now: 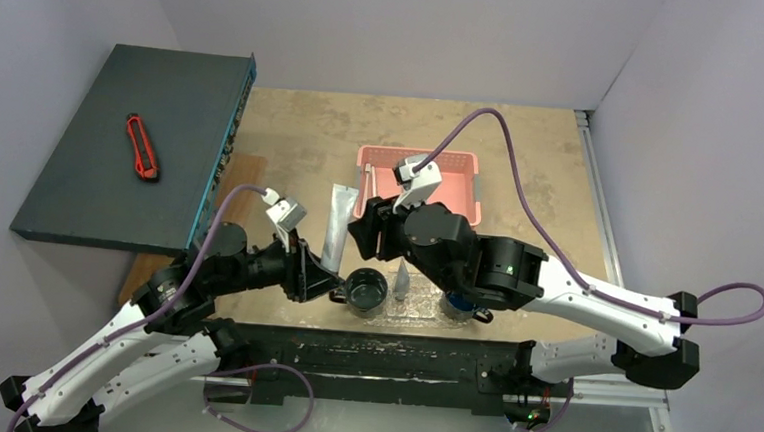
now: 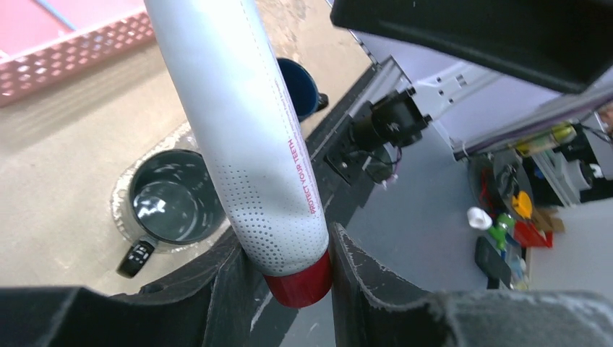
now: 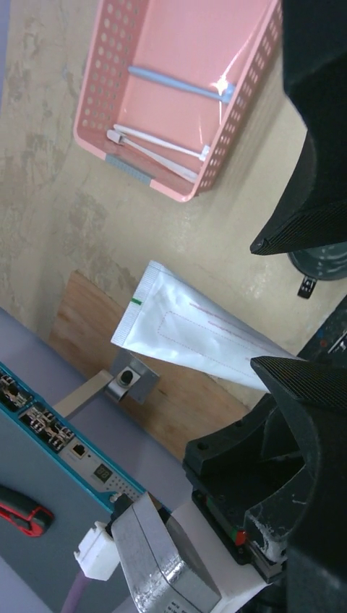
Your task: Prepare toiletry sets of a toothbrush and toothpaste on the tray
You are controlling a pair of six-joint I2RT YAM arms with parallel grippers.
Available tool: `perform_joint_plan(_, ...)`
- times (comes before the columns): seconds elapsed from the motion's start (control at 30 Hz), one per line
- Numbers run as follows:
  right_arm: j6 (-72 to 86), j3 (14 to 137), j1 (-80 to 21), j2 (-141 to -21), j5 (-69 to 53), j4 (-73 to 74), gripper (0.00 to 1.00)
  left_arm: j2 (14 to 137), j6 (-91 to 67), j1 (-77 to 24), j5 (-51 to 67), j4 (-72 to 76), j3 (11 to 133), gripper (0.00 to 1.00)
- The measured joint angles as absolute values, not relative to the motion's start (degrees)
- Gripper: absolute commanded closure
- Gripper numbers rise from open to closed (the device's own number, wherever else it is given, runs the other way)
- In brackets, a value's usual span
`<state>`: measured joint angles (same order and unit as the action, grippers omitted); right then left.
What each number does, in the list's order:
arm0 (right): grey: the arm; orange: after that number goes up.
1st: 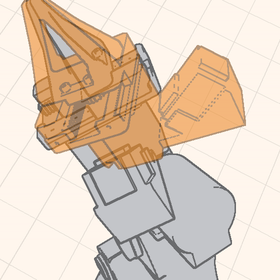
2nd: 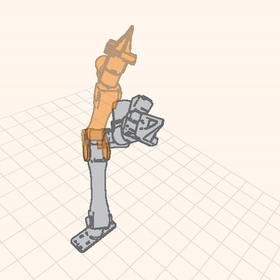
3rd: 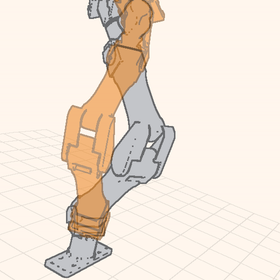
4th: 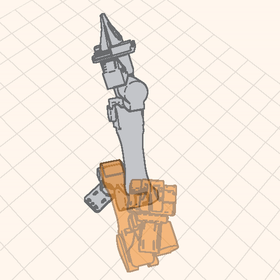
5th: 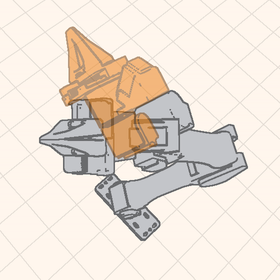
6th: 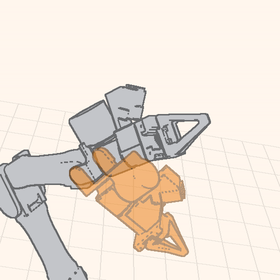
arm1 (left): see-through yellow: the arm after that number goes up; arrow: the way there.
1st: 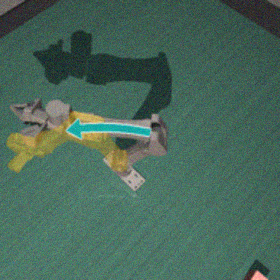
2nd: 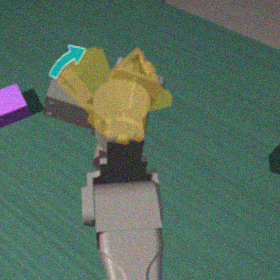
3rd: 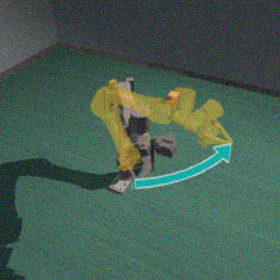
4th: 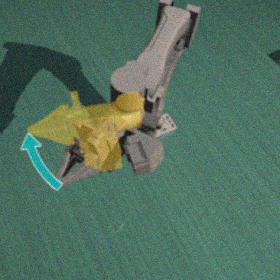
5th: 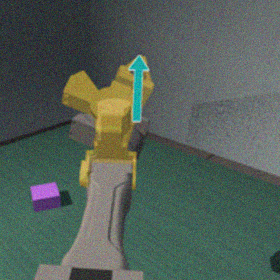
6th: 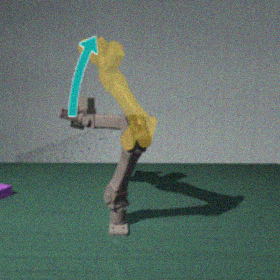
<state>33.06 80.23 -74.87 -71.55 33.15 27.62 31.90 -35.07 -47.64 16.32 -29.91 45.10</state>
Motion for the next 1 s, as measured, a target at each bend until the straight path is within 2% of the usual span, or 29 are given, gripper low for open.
perform_joint_plan(0.43, 18.31, 80.71, -73.49, -61.56, 20.73, 33.45, 0.38, 29.54, -29.61, -47.64, 31.05, -37.52, 45.1, 1.0)
perform_joint_plan(1.0, 10.96, 82.08, -73.43, -59.59, 1.15, 36.01, 0.37, 26.5, -22.68, -47.64, 46.04, -45.3, 46.39, 1.0)
